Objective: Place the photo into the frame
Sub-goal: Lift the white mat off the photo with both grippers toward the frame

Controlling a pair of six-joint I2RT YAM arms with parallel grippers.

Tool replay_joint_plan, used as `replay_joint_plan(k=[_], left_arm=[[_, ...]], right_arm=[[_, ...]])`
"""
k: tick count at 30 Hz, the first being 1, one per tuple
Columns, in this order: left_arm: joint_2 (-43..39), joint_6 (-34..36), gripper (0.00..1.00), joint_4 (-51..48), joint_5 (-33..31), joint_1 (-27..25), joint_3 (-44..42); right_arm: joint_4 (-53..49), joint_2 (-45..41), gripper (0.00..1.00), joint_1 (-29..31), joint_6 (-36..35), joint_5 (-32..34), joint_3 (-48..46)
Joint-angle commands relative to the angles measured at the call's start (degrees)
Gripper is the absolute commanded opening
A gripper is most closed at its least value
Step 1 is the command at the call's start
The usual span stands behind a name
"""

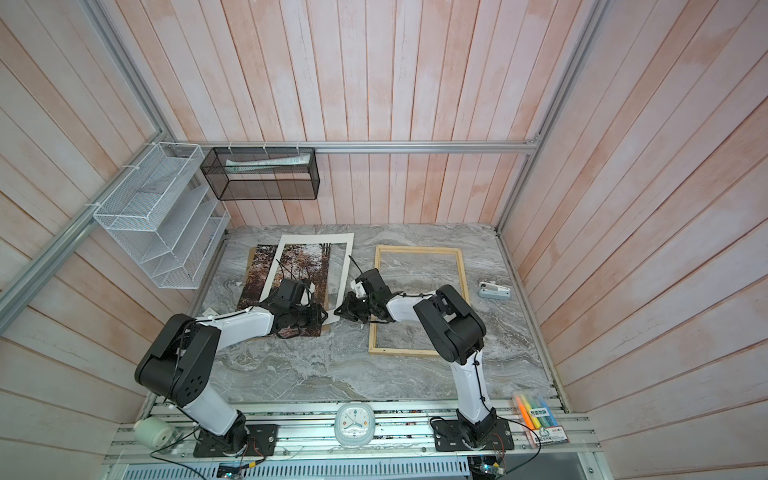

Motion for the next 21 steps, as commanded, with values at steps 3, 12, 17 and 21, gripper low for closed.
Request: replay_joint_plan(k=[3, 12, 17, 21], left_arm=[[-1.48, 0.38, 0.43, -3.51, -0.31, -0.33, -0.70], [-7.43, 0.09, 0.45, -4.11, -4.96, 0.20, 0.15], [-7.66, 0.32, 0.45, -4.21, -3.95, 0.20, 1.63], [-8.26, -0.02, 0.45, -2.26, -2.41, -0.96, 1.10]], right_arm=[[-4.61, -0.43, 0.00, 0.57, -4.40, 1.82, 2.66], [-7.79, -3.68, 0.00, 0.14, -10.24, 1.04, 2.90], [-14.91, -7.53, 0.00, -1.18, -17.24, -0.12, 4.24], [-19.48, -11.20, 0.00, -4.18, -21.11, -1.36, 4.62]])
